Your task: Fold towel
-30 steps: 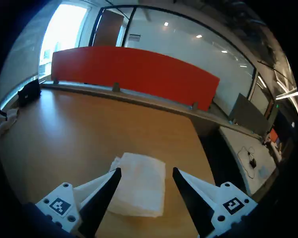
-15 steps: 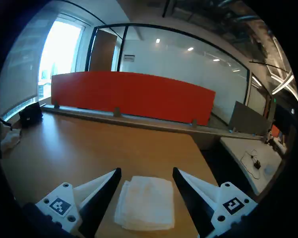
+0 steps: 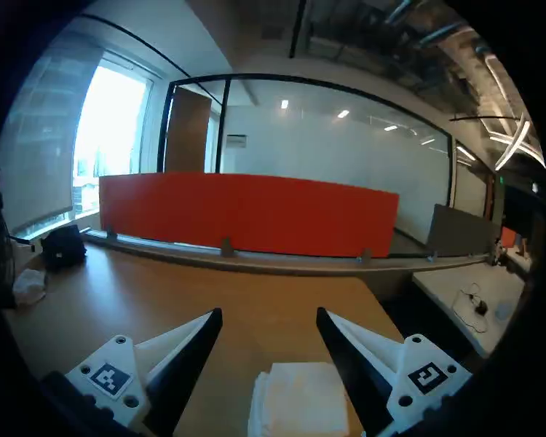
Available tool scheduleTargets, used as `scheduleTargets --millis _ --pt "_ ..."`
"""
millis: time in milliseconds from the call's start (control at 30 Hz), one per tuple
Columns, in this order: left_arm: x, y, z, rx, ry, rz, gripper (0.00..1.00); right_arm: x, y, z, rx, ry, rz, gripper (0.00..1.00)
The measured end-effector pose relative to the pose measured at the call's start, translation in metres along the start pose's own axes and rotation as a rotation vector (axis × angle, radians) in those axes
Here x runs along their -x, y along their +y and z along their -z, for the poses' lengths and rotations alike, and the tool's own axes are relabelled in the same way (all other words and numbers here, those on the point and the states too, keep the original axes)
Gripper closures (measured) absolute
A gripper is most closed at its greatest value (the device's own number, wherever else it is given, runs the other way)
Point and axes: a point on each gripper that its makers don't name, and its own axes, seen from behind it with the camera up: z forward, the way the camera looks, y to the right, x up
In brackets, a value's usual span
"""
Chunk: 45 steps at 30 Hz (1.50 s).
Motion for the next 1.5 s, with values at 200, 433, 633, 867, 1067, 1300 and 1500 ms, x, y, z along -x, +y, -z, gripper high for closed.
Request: scheduleTargets --millis 200,433,633,867,1067,1300,1500 --pt "-0.015 -0.003 -0.004 -0.003 0.040 -0.003 0.08 -0.025 -0.032 -0.004 -0.030 0.055 -0.012 0.00" --pt "-0.030 -0.006 -0.007 -0.015 0.079 0.010 0.08 -0.036 -0.064 -0.010 -0.048 0.085 -0.032 0.00" --pt "-0.040 -0.008 -0.006 -0.017 0.113 0.023 0.08 -0.040 -0.081 -0.013 -0.061 0.095 -0.048 0.00" --pt "-0.042 -0.012 -0.006 -0.018 0.128 0.029 0.08 -0.048 -0.089 -0.016 -0.065 0.102 -0.070 0.00" --pt "-0.043 -0.014 -0.007 -0.014 0.145 0.049 0.08 -0.058 -0.097 -0.016 -0.073 0.102 -0.079 0.00" --pt "-0.043 -0.017 -0.012 -0.023 0.176 0.016 0.08 -0.067 -0.106 -0.012 -0.091 0.103 -0.082 0.00" --pt "-0.032 -0.020 -0.015 -0.028 0.194 -0.007 0.08 -0.075 -0.108 -0.012 -0.089 0.105 -0.090 0.00"
